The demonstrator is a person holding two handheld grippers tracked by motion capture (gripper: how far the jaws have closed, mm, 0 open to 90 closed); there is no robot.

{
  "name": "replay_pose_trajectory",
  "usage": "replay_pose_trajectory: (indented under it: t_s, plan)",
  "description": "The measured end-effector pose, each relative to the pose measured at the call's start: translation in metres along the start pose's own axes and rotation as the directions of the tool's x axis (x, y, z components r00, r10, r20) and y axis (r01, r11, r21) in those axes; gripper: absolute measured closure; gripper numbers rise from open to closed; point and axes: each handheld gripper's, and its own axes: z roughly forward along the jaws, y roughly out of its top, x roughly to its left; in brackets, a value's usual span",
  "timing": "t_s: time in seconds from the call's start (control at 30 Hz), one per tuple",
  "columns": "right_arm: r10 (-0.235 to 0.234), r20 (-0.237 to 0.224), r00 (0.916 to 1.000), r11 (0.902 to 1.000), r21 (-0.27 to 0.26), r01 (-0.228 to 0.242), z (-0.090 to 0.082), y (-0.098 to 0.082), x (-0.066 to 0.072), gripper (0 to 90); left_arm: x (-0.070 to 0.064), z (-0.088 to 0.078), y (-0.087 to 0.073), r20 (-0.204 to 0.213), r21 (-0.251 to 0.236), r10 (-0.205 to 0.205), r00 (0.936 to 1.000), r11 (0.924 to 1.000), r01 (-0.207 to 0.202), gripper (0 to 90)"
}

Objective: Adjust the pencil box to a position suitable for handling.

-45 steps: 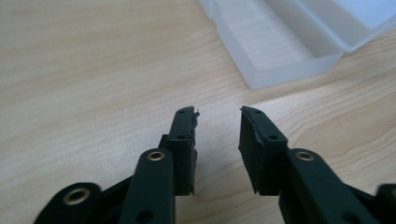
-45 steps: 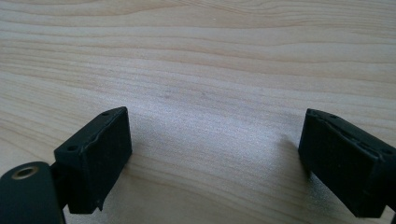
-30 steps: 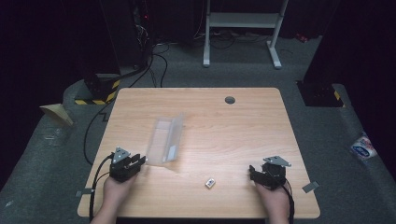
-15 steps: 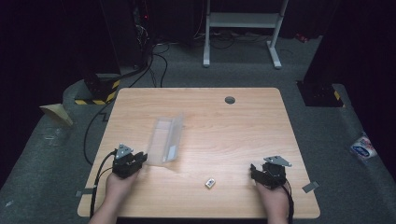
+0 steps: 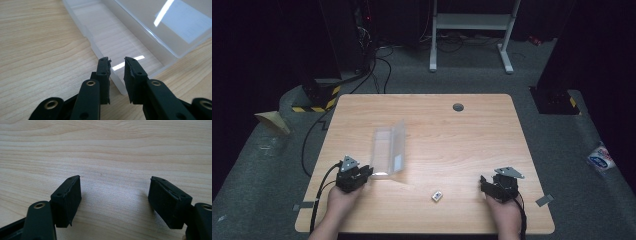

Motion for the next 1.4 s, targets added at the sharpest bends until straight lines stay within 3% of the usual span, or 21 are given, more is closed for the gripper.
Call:
replay_pose_trajectory:
  t_s: [0.4, 0.67, 0.7, 0.77, 0.8, 1.13, 1.4]
  plan:
    - [0.0, 0.005, 1.0, 1.0, -0.003, 0.0, 0.0, 0.0, 0.0, 27.9, -0.02, -0.001, 0.002, 0.03, -0.005, 0.056, 0.998, 0.9984, -0.056, 73.4]
    - [0.001, 0.006, 1.0, 1.0, -0.004, -0.001, 0.0, 0.0, 0.0, 28.1, -0.044, 0.005, 0.008, 0.079, -0.017, 0.11, 0.9908, 0.9939, -0.109, 72.1]
    - [0.002, 0.006, 1.0, 1.0, -0.005, -0.002, 0.0, 0.0, 0.0, 28.1, -0.049, 0.006, 0.009, 0.089, -0.022, 0.133, 0.9871, 0.9911, -0.131, 71.7]
    - [0.002, 0.007, 1.0, 1.0, -0.004, -0.001, 0.0, 0.0, 0.0, 28.1, -0.052, 0.007, 0.01, 0.099, -0.029, 0.132, 0.9862, 0.9911, -0.13, 71.4]
    - [0.002, 0.007, 1.0, 1.0, -0.004, -0.002, 0.0, 0.0, 0.0, 28.3, -0.056, 0.008, 0.01, 0.084, -0.039, 0.156, 0.9842, 0.9874, -0.153, 70.5]
    - [0.003, 0.008, 1.0, 1.0, -0.004, -0.003, -0.001, 0.0, 0.0, 28.4, -0.049, -0.002, 0.013, 0.056, -0.072, 0.149, 0.9872, 0.9868, -0.145, 68.5]
    - [0.004, 0.008, 1.0, 1.0, -0.005, -0.004, -0.001, 0.0, 0.0, 29.1, -0.023, -0.011, 0.007, -0.015, -0.051, 0.124, 0.9922, 0.9909, -0.125, 66.9]
